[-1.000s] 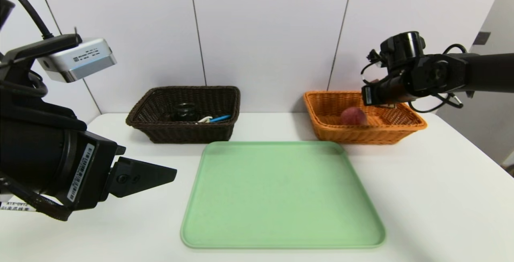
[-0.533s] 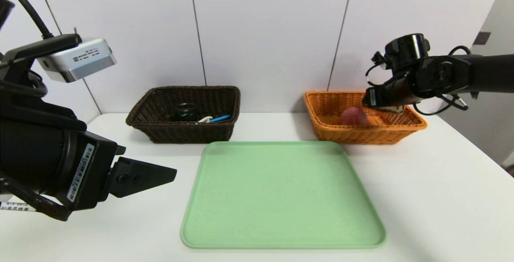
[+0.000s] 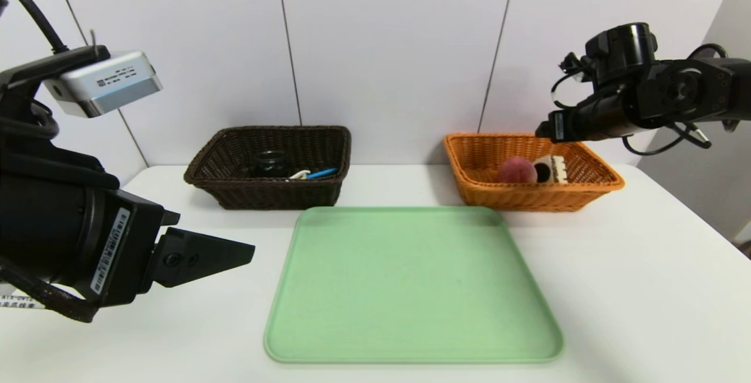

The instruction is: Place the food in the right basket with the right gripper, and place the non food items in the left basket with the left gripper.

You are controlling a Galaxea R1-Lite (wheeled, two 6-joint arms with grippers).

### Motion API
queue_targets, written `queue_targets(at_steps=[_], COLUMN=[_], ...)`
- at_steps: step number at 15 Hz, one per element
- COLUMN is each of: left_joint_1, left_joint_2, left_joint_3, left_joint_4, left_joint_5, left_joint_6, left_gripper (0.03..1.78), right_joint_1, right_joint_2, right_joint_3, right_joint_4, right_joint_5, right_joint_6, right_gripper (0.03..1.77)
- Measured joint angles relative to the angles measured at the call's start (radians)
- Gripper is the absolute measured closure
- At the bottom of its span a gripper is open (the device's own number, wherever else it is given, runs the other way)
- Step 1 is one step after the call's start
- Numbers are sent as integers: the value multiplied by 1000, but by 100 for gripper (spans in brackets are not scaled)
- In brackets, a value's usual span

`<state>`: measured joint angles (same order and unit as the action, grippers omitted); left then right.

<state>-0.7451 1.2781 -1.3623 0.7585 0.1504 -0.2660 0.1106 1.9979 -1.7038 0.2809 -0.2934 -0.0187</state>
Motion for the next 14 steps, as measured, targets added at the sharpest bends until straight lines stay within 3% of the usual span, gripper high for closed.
queue_targets(at_steps=[4, 9, 14], left_joint_1=[27, 141, 288], left_joint_2=[-31, -141, -290], left_joint_3=[1, 47, 139], left_joint_4=[0, 2, 8], left_joint_5=[3, 16, 135], left_joint_6=[-4, 0, 23], left_gripper=[12, 12, 12], right_joint_1=[8, 71, 179], right_joint_2=[-67, -257, -570], right_joint_3=[50, 172, 403], right_joint_4=[11, 117, 153], right_joint_5=[10, 46, 41], right_joint_6=[2, 2, -1], right_gripper=[18, 14, 11])
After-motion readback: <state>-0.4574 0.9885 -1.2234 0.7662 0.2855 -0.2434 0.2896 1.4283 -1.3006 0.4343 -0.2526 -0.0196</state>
